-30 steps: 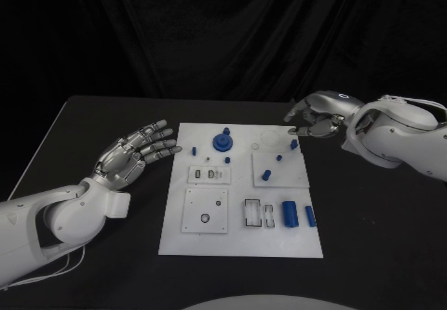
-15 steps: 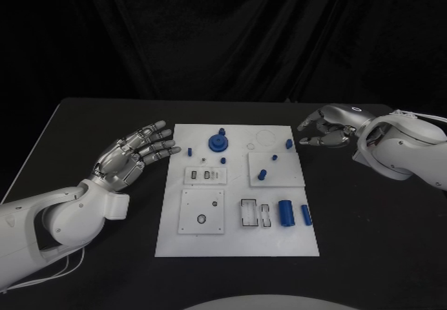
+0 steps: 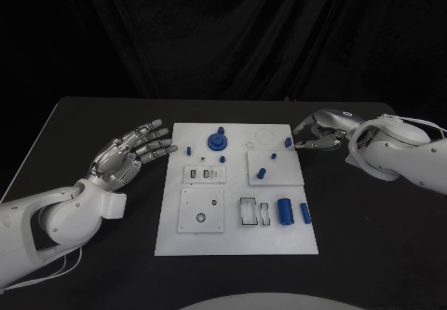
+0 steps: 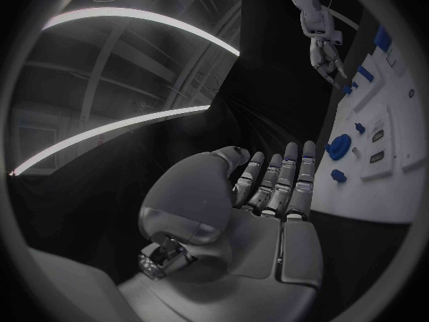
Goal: Assemble the parts on the task board
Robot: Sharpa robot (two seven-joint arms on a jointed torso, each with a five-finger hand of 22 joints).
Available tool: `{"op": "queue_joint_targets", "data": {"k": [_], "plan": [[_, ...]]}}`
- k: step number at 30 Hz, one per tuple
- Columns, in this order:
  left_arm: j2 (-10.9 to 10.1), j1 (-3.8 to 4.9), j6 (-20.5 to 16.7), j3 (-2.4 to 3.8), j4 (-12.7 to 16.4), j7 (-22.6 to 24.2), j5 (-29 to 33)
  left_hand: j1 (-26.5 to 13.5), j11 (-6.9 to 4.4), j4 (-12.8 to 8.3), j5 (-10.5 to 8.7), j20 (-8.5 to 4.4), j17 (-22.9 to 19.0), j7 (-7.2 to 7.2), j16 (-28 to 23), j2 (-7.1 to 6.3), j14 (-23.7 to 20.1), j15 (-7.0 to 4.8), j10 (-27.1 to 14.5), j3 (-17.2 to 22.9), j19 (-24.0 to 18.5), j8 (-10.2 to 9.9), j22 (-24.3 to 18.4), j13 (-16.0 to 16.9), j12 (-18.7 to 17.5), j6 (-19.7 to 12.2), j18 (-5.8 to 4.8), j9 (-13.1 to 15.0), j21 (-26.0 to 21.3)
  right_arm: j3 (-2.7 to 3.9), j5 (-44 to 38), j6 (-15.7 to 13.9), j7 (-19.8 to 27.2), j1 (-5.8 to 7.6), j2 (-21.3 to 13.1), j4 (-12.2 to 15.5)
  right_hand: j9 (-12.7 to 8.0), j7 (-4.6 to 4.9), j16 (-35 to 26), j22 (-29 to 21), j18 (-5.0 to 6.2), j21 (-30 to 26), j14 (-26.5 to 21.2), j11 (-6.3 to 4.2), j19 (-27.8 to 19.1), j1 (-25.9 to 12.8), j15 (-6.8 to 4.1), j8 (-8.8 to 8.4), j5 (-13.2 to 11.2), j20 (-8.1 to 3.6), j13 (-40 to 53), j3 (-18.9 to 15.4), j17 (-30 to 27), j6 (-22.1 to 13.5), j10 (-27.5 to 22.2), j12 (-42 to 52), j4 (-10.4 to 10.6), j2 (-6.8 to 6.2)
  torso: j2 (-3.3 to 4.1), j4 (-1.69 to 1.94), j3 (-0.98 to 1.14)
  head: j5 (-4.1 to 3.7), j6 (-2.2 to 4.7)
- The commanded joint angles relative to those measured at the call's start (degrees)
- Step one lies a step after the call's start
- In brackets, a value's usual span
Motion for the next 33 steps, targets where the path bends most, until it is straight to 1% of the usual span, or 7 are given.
{"op": "queue_joint_targets", "data": {"k": [1, 6, 8, 11, 15, 26, 33], "plan": [[0.1, -0.03, 1.1, 0.04, 0.0, 4.1, 0.2, -0.6, 0.27, 0.1, 0.23, -0.04, -0.1, 0.68, 0.4, 0.04, -0.4, 0.05, 0.1, 0.3, -0.5, 0.2, 0.0, 0.1, 0.2, 0.1, -0.96, 0.1, -0.3, 0.03, 0.0, -0.2, -1.3, -0.21, 0.5, -0.7, -0.1, 0.16, -0.2, 9.1, 0.03, -0.4, 4.5, -0.26, 0.7, 0.6, -0.01, -0.17, 0.1, -0.25, 9.2, 0.0, 10.5, -0.3, 1.3, -0.4, 0.1, -0.26, 0.03, 0.0, -0.03, -0.29, -0.05], [0.2, -0.04, 1.2, 0.04, -0.2, 4.0, 0.2, -0.6, 0.27, 0.1, 0.23, -0.04, -0.1, 0.68, 0.4, 0.04, -0.4, 0.05, 0.1, 0.3, -0.5, 0.2, 0.0, 0.1, 0.2, 0.1, -0.96, 0.1, -0.3, 0.04, 0.0, 0.1, -1.8, -0.31, 1.3, -1.3, -0.1, 0.19, -0.3, 8.9, 0.09, -0.6, 4.5, -0.23, 0.6, 0.9, 0.01, -0.21, 0.3, -0.24, 9.0, 0.0, 10.4, -0.4, 1.2, -0.4, 0.0, -0.3, -0.03, -0.08, -0.02, -0.34, -0.16], [0.2, -0.05, 1.3, 0.04, -0.2, 3.9, 0.2, -0.6, 0.27, 0.1, 0.23, -0.04, -0.1, 0.68, 0.4, 0.04, -0.4, 0.05, 0.1, 0.3, -0.5, 0.2, 0.0, 0.1, 0.2, 0.1, -0.96, 0.1, -0.3, 0.04, 0.0, 0.3, -1.9, -0.38, 1.5, -1.5, -0.1, 0.24, -0.4, 8.9, 0.12, -0.7, 4.4, -0.19, 0.5, 1.3, 0.05, -0.3, 0.6, -0.21, 9.0, 0.0, 10.3, -0.5, 1.2, -0.4, 0.0, -0.28, 0.0, 0.01, -0.01, -0.47, -0.28], [0.3, -0.05, 1.4, 0.04, -0.2, 3.8, 0.2, -0.7, 0.29, 0.1, 0.23, -0.04, -0.1, 0.71, 0.4, 0.05, -0.4, 0.06, 0.1, 0.4, -0.6, 0.2, 0.0, 0.1, 0.2, 0.1, -0.97, 0.1, -0.3, 0.04, 0.0, 0.4, -2.2, -0.63, 2.0, -1.8, -0.2, 0.28, -0.6, 8.7, 0.18, -0.9, 4.4, -0.14, 0.4, 1.7, 0.08, -0.38, 1.1, -0.17, 8.9, 0.0, 10.1, -0.5, 1.1, -0.5, -0.1, -0.26, 0.05, 0.13, -0.06, -0.66, -0.36], [0.3, -0.06, 1.5, 0.04, -0.1, 3.6, 0.2, -0.7, 0.29, 0.1, 0.23, -0.04, -0.1, 0.71, 0.4, 0.05, -0.4, 0.06, 0.1, 0.4, -0.6, 0.2, 0.0, 0.1, 0.2, 0.1, -0.97, 0.1, -0.3, 0.05, 0.0, 0.5, -2.1, -0.96, 2.5, -2.2, -0.2, 0.28, -0.7, 8.6, 0.21, -1.0, 4.3, -0.14, 0.3, 1.8, 0.08, -0.38, 1.2, -0.17, 8.9, 0.0, 10.0, -0.5, 1.1, -0.5, -0.1, -0.26, -0.01, -0.06, -0.08, -0.46, -0.49], [0.3, -0.08, 1.6, 0.04, -0.3, 3.3, 0.2, -0.7, 0.3, 0.2, 0.23, -0.04, -0.1, 0.75, 0.4, 0.07, -0.4, 0.07, 0.1, 0.4, -0.6, 0.2, 0.0, 0.1, 0.2, 0.1, -0.97, 0.1, -0.3, 0.06, 0.0, -0.2, -1.0, -1.48, 3.8, -3.2, 0.0, 0.34, -1.1, 8.4, 0.31, -1.4, 4.2, -0.04, 0.1, 1.7, 0.17, -0.11, -0.2, -0.08, 8.9, -0.8, 9.5, 0.1, 1.0, -0.5, 0.3, -0.82, -0.02, -0.07, -0.06, -0.38, -0.61], [0.5, -0.1, 1.7, 0.04, -0.5, 2.9, 0.2, -0.7, 0.3, 0.2, 0.23, -0.04, -0.1, 0.75, 0.4, 0.07, -0.4, 0.07, 0.1, 0.4, -0.6, 0.2, 0.0, 0.1, 0.2, 0.1, -0.97, 0.1, -0.3, 0.07, 0.0, -0.3, -0.8, -1.56, 4.4, -3.6, 0.0, 0.33, -1.7, 7.9, 0.51, -2.0, 3.9, -0.04, -0.4, 1.7, 0.18, -0.1, -0.4, -0.08, 8.6, -0.8, 8.8, 0.1, 0.8, -0.6, 0.3, -0.86, -0.02, -0.05, -0.04, -0.36, -0.7]]}}
